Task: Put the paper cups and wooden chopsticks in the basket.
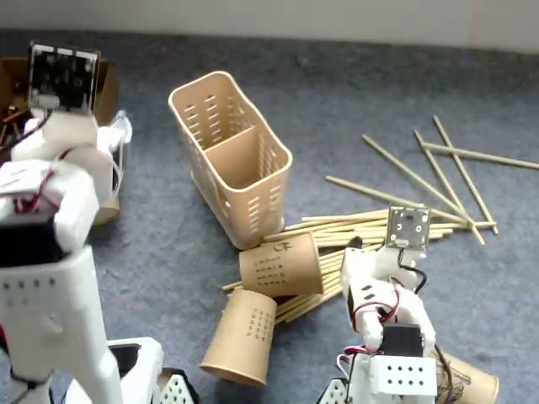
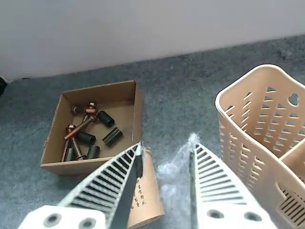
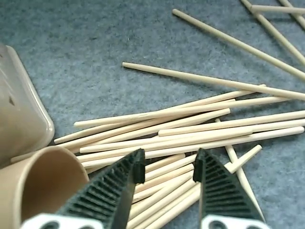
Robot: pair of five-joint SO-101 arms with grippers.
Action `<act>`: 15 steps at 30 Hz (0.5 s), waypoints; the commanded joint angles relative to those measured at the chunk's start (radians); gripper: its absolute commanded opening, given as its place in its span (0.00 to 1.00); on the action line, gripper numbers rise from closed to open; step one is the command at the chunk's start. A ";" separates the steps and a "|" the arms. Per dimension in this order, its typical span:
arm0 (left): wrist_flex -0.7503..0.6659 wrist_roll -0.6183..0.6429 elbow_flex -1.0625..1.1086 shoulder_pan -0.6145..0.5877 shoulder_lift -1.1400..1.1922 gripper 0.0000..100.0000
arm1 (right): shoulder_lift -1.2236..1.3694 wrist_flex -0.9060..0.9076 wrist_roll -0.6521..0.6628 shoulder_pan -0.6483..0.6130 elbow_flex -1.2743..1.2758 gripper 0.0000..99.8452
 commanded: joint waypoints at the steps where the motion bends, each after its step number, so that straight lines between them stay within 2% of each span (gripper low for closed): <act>1: 0.052 0.026 -0.143 0.028 0.148 0.16 | -0.005 -0.038 -0.003 0.005 -0.004 0.18; 4: 0.087 0.130 -0.226 0.033 0.245 0.19 | -0.005 -0.038 -0.003 0.005 -0.002 0.18; 8: 0.110 0.241 -0.321 0.033 0.349 0.30 | -0.005 -0.038 -0.003 0.005 -0.002 0.18; 15: 0.110 0.249 -0.463 0.084 0.509 0.30 | -0.005 -0.038 -0.003 0.005 -0.002 0.18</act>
